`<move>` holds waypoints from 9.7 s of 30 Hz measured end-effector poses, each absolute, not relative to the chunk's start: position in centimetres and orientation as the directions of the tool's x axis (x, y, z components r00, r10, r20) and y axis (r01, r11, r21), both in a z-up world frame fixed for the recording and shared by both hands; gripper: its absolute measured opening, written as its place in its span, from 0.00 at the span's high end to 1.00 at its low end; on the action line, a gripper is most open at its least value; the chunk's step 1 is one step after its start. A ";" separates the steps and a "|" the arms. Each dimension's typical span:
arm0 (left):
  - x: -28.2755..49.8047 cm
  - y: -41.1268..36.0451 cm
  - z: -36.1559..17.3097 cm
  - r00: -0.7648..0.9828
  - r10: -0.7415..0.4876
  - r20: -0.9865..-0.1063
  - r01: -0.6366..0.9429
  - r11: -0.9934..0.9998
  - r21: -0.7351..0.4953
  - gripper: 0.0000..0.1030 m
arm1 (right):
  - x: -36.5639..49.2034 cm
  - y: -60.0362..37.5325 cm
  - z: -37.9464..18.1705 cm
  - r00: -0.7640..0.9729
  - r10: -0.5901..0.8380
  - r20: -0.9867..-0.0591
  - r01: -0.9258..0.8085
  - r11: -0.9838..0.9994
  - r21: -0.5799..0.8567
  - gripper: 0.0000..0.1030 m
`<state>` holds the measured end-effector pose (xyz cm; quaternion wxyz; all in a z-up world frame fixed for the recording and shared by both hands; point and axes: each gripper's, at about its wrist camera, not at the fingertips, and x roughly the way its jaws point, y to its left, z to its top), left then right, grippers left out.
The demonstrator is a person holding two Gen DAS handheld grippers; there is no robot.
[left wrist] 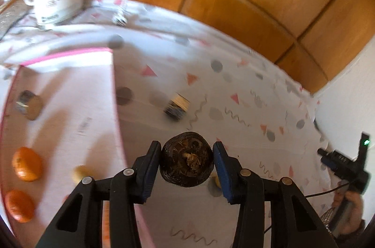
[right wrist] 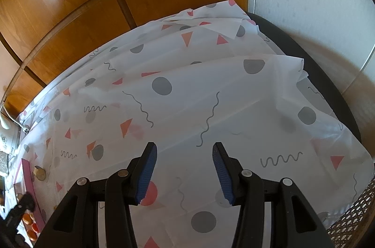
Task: Organize fruits
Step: 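Carry the brown round fruit into the pink tray and open the left gripper, then withdraw the left gripper while the right gripper moves toward the remaining items, then close the right gripper on the small yellow-green round fruit, then carry the small fruit into the pink tray and open the right gripper, then lift the open right gripper away from the tray, then reach the left gripper to the dark block with pale top and grasp it, then carry the dark block into the pink tray and open the left gripper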
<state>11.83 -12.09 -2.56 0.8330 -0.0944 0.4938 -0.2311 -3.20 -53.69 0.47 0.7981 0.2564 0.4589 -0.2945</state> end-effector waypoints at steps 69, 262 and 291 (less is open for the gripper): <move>4.7 4.6 -3.2 0.622 -0.092 -0.778 -0.090 0.978 -0.188 0.01 | 2.5 -35.7 -1.3 0.422 0.144 -0.895 0.058 0.981 0.185 0.51; 16.9 -18.6 -7.6 0.374 -0.328 -0.868 0.408 0.898 -0.164 0.73 | -5.5 -56.9 0.3 0.399 -0.301 -0.866 0.755 0.643 0.124 0.66; 9.6 -0.7 -5.5 0.487 -0.275 -0.829 0.077 0.959 -0.273 0.70 | -5.6 -56.5 -0.1 0.381 -0.285 -0.880 0.757 0.643 0.119 0.66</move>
